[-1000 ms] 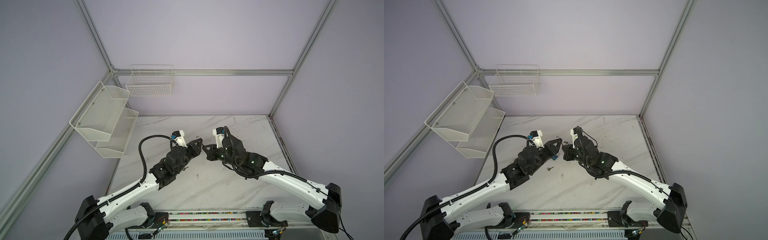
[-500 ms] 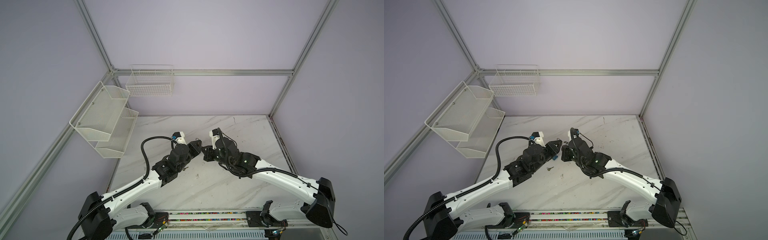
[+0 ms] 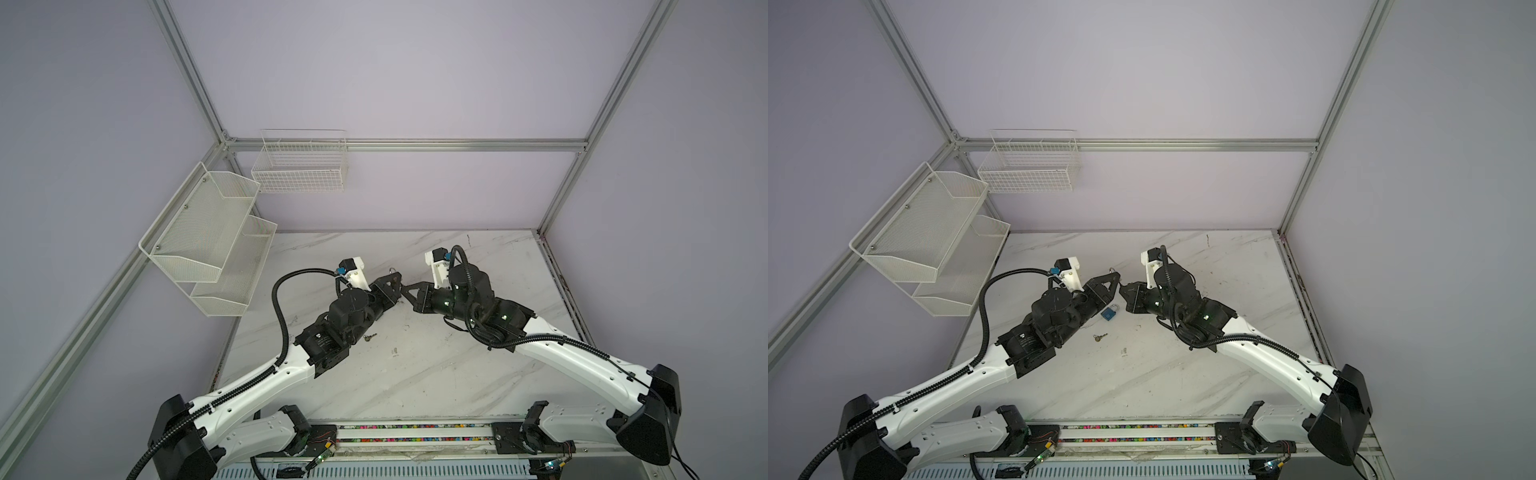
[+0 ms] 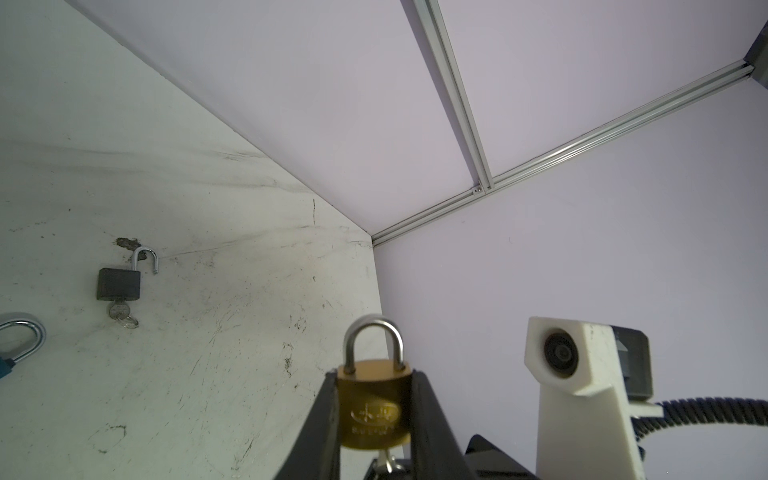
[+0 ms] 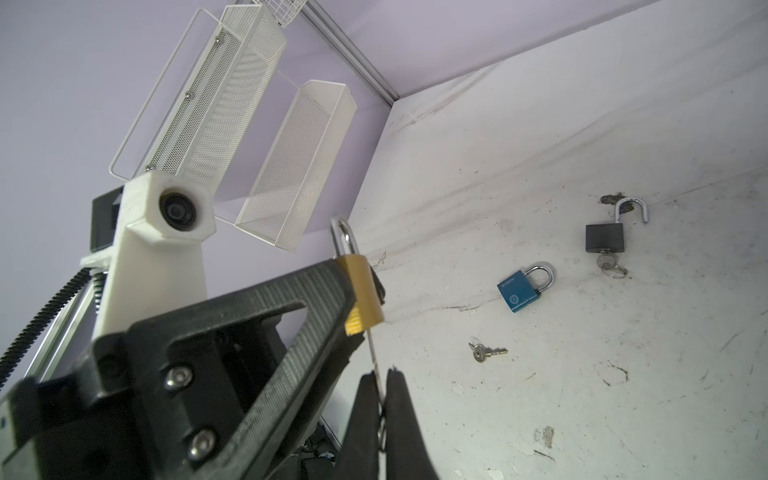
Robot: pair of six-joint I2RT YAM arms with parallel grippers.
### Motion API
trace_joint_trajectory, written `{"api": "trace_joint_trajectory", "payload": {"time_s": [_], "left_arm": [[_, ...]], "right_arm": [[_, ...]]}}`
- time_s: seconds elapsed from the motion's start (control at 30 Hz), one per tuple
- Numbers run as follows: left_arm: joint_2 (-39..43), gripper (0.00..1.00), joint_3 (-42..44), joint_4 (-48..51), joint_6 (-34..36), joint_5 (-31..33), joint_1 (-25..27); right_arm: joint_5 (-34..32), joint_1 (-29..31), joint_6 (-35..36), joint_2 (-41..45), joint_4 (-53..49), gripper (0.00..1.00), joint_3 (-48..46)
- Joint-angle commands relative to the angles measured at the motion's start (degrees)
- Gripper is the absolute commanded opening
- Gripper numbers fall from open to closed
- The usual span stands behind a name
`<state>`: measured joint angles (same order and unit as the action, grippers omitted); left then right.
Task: Unlock with the key
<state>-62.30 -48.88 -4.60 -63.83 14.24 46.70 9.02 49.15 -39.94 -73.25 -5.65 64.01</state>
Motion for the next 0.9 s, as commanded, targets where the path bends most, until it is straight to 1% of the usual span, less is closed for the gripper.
{"api": "trace_joint_trajectory", "payload": {"time_s": [0.0, 0.07, 0.17, 0.27, 0.3, 0.37, 0.47, 0.53, 0.57, 0.6, 0.67, 0.73, 0.77, 0.87], "left_arm": [[-0.45, 0.05, -2.43, 5.02, 3.20, -9.88, 2.71], [-0.36, 0.06, -2.79, 4.93, 2.52, -10.64, 2.72], [-0.82, 0.06, -3.58, 4.93, 1.83, -12.08, 2.83], [-1.91, 0.06, -3.62, 4.87, 1.17, -12.95, 3.27], [-2.15, 0.06, -3.59, 4.93, 1.16, -13.34, 3.27], [-2.38, 0.06, -3.51, 4.82, 1.41, -13.92, 3.45], [-1.88, 0.06, -2.86, 4.86, 2.28, -14.05, 3.77], [-1.68, 0.06, -2.46, 5.08, 2.75, -14.43, 3.85], [-1.68, 0.06, -2.37, 5.47, 2.60, -14.90, 3.84], [-1.68, 0.06, -2.19, 5.47, 2.19, -15.52, 3.87], [-1.43, 0.06, -1.92, 5.15, -0.14, -17.63, 3.85], [-1.33, 0.06, -2.54, 5.85, -0.37, -18.06, 4.58], [-1.56, 0.06, -3.23, 7.46, -0.12, -17.64, 4.78], [-2.27, 0.06, -3.61, 9.68, 0.04, -17.75, 4.98]], "right_arm": [[-4.63, 0.93, 3.65, 0.77, 8.62, 0.00, 2.87], [-9.49, 2.66, 7.91, 0.10, 8.43, 0.00, 2.45], [-14.22, 3.25, 11.84, -1.17, 7.42, 0.00, 2.81], [-17.37, 3.36, 13.30, -1.95, 6.74, 0.00, 3.90], [-16.92, 3.33, 12.94, -2.09, 7.27, 0.00, 3.94], [-10.82, 2.96, 11.40, -2.09, 9.71, 0.00, 4.21], [-1.11, 1.61, 5.85, -2.59, 12.93, 0.00, 4.98], [0.00, 1.62, 4.06, -2.68, 13.64, 0.00, 5.49], [-1.24, 1.70, 4.56, -2.67, 12.74, 0.00, 6.08], [-3.65, 2.26, 6.62, -2.93, 10.85, 0.00, 6.89], [-12.02, 3.54, 11.76, -3.94, 6.78, 0.00, 8.12], [-17.41, 3.81, 14.45, -4.97, 5.21, 0.00, 7.93], [-19.44, 3.84, 15.31, -5.14, 4.37, 0.00, 8.22], [-21.58, 3.87, 17.30, -6.80, 4.59, 0.00, 9.22]]}}
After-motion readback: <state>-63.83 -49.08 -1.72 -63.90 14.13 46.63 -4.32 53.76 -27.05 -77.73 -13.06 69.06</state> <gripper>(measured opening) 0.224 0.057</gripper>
